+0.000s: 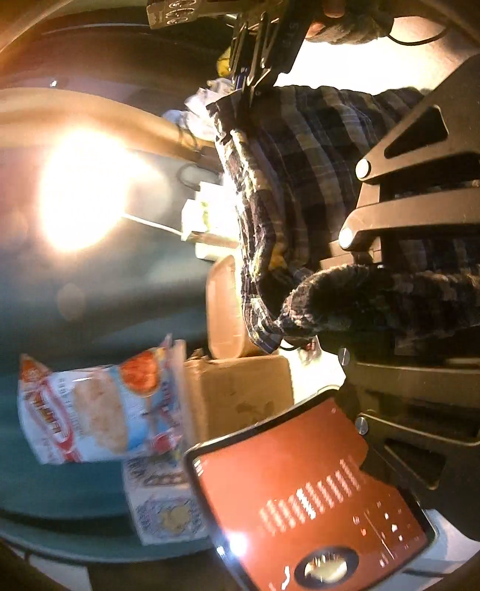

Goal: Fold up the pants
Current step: 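Lower the folded pants onto the bedspread and open both grippers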

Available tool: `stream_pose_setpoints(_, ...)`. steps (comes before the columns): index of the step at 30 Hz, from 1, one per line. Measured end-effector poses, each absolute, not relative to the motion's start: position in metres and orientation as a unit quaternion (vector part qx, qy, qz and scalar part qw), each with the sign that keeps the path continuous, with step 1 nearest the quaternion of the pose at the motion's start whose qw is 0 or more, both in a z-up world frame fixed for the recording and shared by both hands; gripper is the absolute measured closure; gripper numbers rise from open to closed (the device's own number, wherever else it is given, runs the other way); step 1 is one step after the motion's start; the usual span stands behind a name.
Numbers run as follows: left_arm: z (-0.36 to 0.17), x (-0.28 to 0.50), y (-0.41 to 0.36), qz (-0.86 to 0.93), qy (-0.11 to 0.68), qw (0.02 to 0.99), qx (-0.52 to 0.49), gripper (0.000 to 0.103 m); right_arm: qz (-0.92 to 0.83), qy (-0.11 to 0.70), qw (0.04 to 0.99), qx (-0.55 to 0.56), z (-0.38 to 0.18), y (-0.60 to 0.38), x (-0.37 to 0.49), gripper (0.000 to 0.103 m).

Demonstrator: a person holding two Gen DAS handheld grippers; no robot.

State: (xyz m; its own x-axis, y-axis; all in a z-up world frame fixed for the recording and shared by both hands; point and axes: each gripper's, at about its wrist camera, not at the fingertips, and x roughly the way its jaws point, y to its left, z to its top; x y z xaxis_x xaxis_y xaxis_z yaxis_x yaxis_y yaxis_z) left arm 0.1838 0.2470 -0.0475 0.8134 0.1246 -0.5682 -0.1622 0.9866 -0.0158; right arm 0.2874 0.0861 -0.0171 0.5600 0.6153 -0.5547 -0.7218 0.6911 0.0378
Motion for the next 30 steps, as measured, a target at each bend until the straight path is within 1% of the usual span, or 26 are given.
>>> stream_pose_setpoints(11, -0.084, 0.24, 0.261, 0.073, 0.362, 0.928, -0.051, 0.084, 0.373, 0.35, 0.855, -0.081, -0.079, 0.099, 0.351, 0.086)
stream_pose_setpoints(16, -0.099, 0.251, 0.271, 0.075, 0.393, 0.914, -0.063, 0.08, 0.372, 0.379, 0.844, -0.076, -0.1, 0.105, 0.368, 0.086)
stream_pose_setpoints(18, -0.102, 0.253, 0.274, 0.073, 0.4, 0.911, -0.07, 0.076, 0.368, 0.391, 0.84, -0.074, -0.107, 0.108, 0.373, 0.086)
stream_pose_setpoints(20, -0.103, 0.252, 0.276, 0.072, 0.402, 0.91, -0.075, 0.075, 0.366, 0.402, 0.836, -0.075, -0.113, 0.109, 0.376, 0.085)
stream_pose_setpoints(21, -0.104, 0.252, 0.277, 0.074, 0.404, 0.908, -0.077, 0.07, 0.363, 0.405, 0.836, -0.076, -0.115, 0.11, 0.377, 0.08)
stream_pose_setpoints(22, -0.105, 0.253, 0.279, 0.079, 0.407, 0.907, -0.08, 0.067, 0.359, 0.408, 0.836, -0.077, -0.116, 0.11, 0.378, 0.071)
stream_pose_setpoints(23, -0.105, 0.253, 0.283, 0.086, 0.409, 0.904, -0.09, 0.062, 0.35, 0.412, 0.838, -0.077, -0.117, 0.109, 0.38, 0.067)
stream_pose_setpoints(24, -0.105, 0.252, 0.285, 0.088, 0.409, 0.903, -0.097, 0.058, 0.344, 0.415, 0.839, -0.076, -0.118, 0.107, 0.382, 0.059)
stream_pose_setpoints(25, -0.104, 0.25, 0.288, 0.09, 0.408, 0.902, -0.103, 0.057, 0.338, 0.417, 0.84, -0.073, -0.118, 0.105, 0.384, 0.052)
stream_pose_setpoints(27, -0.101, 0.247, 0.289, 0.099, 0.404, 0.903, -0.102, 0.048, 0.33, 0.42, 0.843, -0.067, -0.117, 0.1, 0.387, 0.048)
stream_pose_setpoints(30, -0.093, 0.239, 0.29, 0.115, 0.396, 0.906, -0.097, 0.04, 0.322, 0.415, 0.848, -0.068, -0.111, 0.096, 0.384, 0.048)
